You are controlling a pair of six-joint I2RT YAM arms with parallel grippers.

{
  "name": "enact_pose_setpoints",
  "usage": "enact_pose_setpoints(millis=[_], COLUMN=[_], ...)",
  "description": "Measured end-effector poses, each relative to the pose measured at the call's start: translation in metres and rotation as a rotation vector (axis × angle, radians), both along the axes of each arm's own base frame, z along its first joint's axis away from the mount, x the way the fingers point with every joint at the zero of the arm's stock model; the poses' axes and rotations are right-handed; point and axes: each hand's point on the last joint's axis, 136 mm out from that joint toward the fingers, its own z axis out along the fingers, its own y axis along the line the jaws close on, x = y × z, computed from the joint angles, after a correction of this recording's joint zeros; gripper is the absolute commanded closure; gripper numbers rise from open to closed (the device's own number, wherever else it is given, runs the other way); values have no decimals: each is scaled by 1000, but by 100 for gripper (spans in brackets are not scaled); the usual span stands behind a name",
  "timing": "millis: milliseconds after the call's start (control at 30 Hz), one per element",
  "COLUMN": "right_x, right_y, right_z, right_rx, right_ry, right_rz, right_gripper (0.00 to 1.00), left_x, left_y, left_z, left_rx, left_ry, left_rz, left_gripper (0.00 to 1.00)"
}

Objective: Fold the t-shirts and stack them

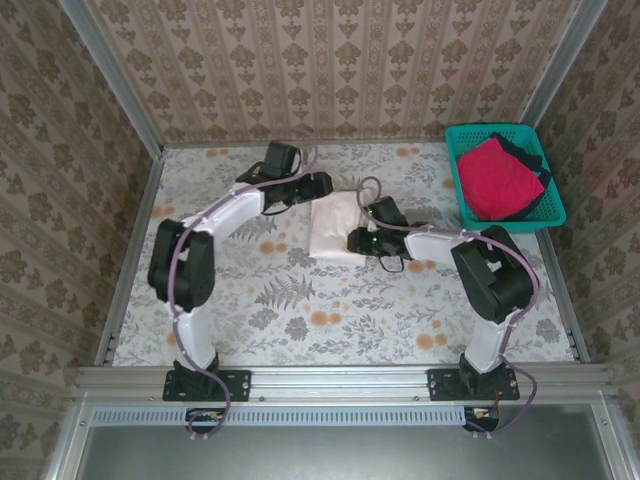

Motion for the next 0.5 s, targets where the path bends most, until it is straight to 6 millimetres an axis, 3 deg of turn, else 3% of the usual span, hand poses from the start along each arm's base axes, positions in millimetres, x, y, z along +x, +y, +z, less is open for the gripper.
enact_pose_setpoints(millis=[67, 167, 267, 500], right_x=[2, 5, 9, 44], right_y=[17, 32, 27, -8], right_z=[3, 9, 15, 45], right_rx=[14, 31, 25, 40], right_ry=[-7, -26, -50, -119], right_rz=[18, 35, 28, -68], right_gripper=[48, 31, 22, 22], left_x=[-9, -22, -36, -83], left_y=[15, 27, 29, 23], left_z=[16, 15, -6, -66], left_rx=[9, 30, 78, 126], left_ry=[-39, -53, -25, 101], left_rz=[26, 44, 39, -1], left_gripper=[21, 21, 26, 53])
